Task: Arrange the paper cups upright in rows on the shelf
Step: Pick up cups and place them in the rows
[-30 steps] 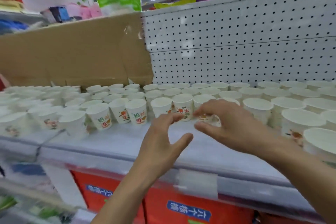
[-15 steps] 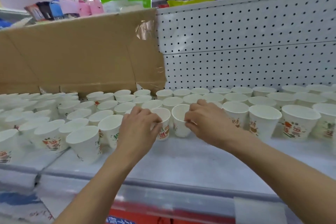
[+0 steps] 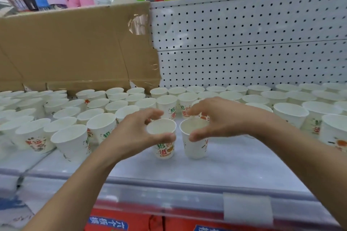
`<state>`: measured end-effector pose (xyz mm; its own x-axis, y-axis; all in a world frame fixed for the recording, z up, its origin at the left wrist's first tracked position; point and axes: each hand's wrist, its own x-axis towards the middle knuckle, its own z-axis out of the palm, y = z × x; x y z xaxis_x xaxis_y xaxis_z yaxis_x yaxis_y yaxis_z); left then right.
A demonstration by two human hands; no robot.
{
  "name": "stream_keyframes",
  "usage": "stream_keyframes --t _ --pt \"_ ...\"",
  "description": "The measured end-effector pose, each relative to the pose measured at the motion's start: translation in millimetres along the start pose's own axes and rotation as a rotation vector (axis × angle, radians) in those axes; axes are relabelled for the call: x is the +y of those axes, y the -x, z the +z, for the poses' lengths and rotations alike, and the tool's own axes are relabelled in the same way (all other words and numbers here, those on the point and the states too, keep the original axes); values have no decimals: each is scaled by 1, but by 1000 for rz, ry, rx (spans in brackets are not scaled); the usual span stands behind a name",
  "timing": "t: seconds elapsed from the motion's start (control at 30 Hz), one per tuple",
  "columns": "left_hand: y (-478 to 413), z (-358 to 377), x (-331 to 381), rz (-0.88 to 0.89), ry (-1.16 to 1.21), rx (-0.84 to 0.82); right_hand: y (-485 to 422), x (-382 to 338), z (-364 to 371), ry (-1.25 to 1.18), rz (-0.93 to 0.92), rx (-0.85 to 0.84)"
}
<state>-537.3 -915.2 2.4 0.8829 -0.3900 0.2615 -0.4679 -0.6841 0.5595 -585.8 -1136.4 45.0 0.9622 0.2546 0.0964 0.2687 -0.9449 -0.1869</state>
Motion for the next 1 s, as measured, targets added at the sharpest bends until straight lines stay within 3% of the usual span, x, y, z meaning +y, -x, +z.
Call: stream_keyframes --t 0.27,0.4,0.57,0.8,0.9,1.0 --pt "3 18 23 43 1 63 35 17 -5 -52 66 86" --pt "-7 43 74 148 97 31 79 62 -48 -65 294 218" --pt "-33 80 131 259 151 -51 110 105 -71 25 504 209" --pt "-38 111 146 273 43 -147 118 108 -44 273 469 84" --pt "-36 102 139 257 9 -184 117 110 -42 251 442 30" --pt "-37 86 128 200 -35 -219 106 118 -54 151 364 119"
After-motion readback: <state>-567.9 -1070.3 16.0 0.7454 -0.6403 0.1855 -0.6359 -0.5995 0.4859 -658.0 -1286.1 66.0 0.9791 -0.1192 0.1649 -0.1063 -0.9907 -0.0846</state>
